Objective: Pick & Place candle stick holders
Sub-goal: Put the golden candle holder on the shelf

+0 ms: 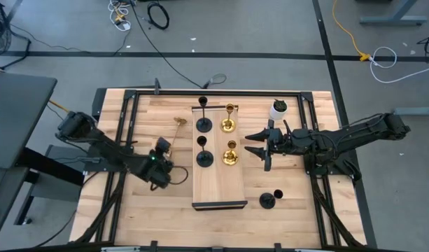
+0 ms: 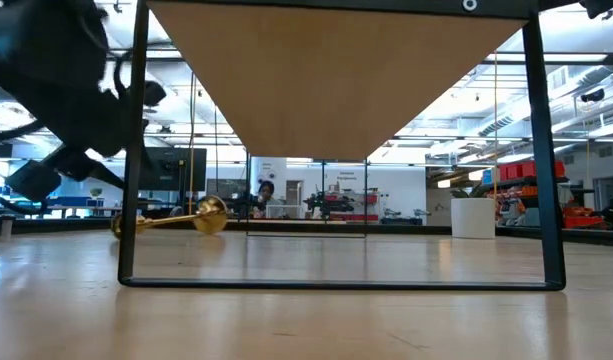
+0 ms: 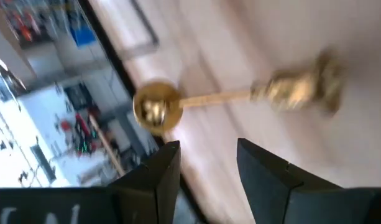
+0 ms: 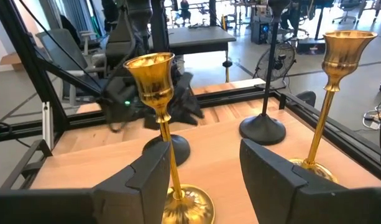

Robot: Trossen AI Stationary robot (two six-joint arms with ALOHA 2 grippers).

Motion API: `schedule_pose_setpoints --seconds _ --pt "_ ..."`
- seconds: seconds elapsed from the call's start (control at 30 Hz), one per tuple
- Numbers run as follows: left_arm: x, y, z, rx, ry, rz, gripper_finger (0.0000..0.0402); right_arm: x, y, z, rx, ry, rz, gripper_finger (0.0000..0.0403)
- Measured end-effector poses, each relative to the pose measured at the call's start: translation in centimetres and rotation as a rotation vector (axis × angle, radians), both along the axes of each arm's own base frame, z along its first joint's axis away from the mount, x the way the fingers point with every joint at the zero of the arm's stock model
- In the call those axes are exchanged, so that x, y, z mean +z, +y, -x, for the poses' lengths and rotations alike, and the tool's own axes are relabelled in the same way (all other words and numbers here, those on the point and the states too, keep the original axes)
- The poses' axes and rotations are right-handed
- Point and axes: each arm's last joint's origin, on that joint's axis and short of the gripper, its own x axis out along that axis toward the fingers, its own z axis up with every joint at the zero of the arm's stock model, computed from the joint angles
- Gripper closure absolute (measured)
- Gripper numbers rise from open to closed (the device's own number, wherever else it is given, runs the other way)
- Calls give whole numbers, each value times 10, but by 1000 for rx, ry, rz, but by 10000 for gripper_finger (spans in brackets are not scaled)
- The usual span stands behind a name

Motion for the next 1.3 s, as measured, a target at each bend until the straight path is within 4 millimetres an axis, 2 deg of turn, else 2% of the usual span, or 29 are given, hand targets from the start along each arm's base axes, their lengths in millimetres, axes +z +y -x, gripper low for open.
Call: schedule_pose_setpoints --seconds 0.17,0.3,0.43,0.57,0.83,1.13,1.3 --pt "1 23 1 182 -25 -3 242 0 0 0 0 0 4 211" --pt "14 40 -14 319 -126 24 242 0 0 0 1 3 7 211" --pt "32 61 -22 553 -229 141 242 -2 0 0 1 19 10 211" --pt "46 79 -18 809 -318 304 252 -3 0 1 2 34 13 211" --pt "55 95 -8 1211 -504 630 293 -4 0 1 1 44 15 211" --pt "55 105 -14 1476 -678 815 305 -4 1 1 31 46 11 211" --pt "54 109 -13 1544 -744 798 305 -4 2 1 88 51 34 211"
